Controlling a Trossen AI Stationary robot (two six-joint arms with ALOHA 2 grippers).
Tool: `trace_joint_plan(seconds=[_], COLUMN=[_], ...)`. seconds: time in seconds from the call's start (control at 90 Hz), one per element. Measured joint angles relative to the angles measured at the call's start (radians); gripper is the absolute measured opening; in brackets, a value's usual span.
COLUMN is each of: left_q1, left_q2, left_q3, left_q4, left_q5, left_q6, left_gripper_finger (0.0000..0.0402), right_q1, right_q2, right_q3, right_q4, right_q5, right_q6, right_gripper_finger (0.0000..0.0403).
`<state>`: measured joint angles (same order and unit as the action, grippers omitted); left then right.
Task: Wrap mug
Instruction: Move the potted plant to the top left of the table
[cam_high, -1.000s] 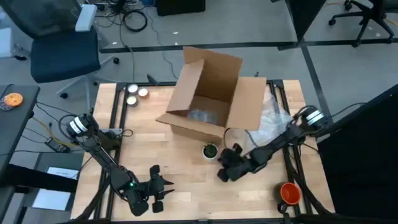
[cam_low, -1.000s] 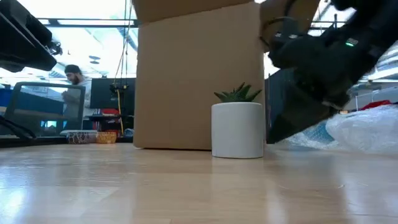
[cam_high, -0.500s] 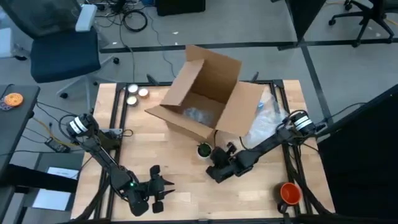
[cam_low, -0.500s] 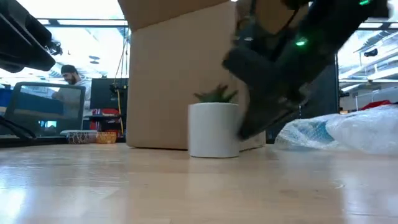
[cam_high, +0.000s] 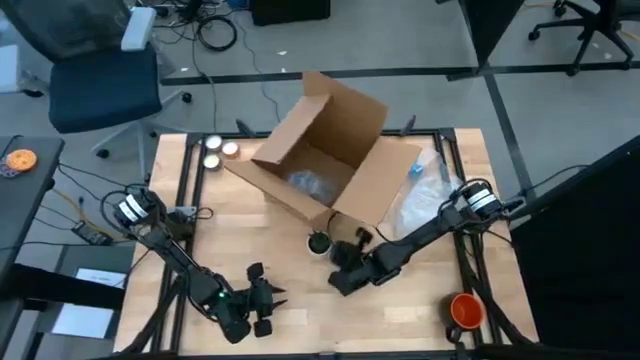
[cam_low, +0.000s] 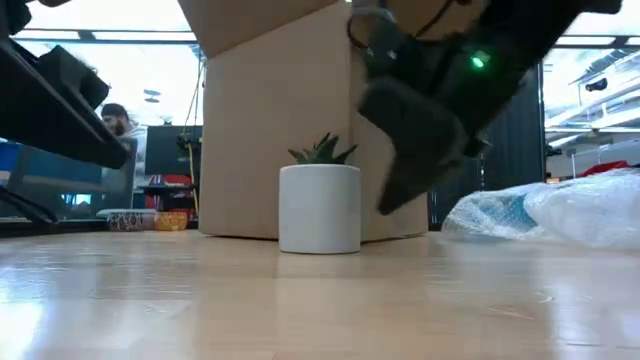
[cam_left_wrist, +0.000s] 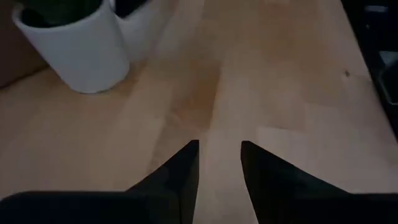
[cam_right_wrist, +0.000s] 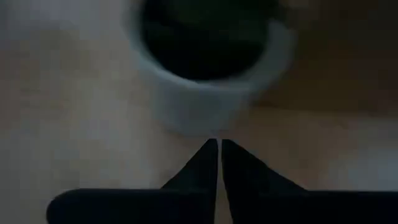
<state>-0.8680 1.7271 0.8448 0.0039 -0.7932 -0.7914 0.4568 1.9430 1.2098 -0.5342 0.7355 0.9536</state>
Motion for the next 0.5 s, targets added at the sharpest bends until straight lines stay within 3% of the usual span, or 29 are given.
trace_joint_plan(seconds=[0.111, 0.2, 0.289, 0.378, 0.5], left_q1=[0.0, 0.007, 0.018, 0.028, 0.037], left_q2=[0.0, 0.0, 0.0, 0.0, 0.0], left_q3=[0.0, 0.0, 0.0, 0.0, 0.0], left_q4=[0.008, 0.007, 0.007, 0.0, -0.012], left_q5=[0.0, 0.0, 0.0, 0.0, 0.003], left_q6=[0.001, 0.006, 0.025, 0.027, 0.026], left_gripper_finger=[0.0105, 0.0105, 0.0105, 0.0105, 0.0105], right_q1=[-0.021, -0.06, -0.095, -0.119, -0.118], right_q2=[0.001, 0.001, 0.002, 0.002, 0.002], right_q3=[-0.001, -0.024, -0.054, -0.079, -0.087], right_q4=[-0.096, 0.014, 0.318, 0.645, 0.77], right_q5=[0.015, 0.02, -0.003, -0.106, -0.084], right_q6=[0.191, 0.259, 0.035, -0.206, -0.278], right_gripper_finger=[0.0, 0.0, 0.0, 0.0, 0.0])
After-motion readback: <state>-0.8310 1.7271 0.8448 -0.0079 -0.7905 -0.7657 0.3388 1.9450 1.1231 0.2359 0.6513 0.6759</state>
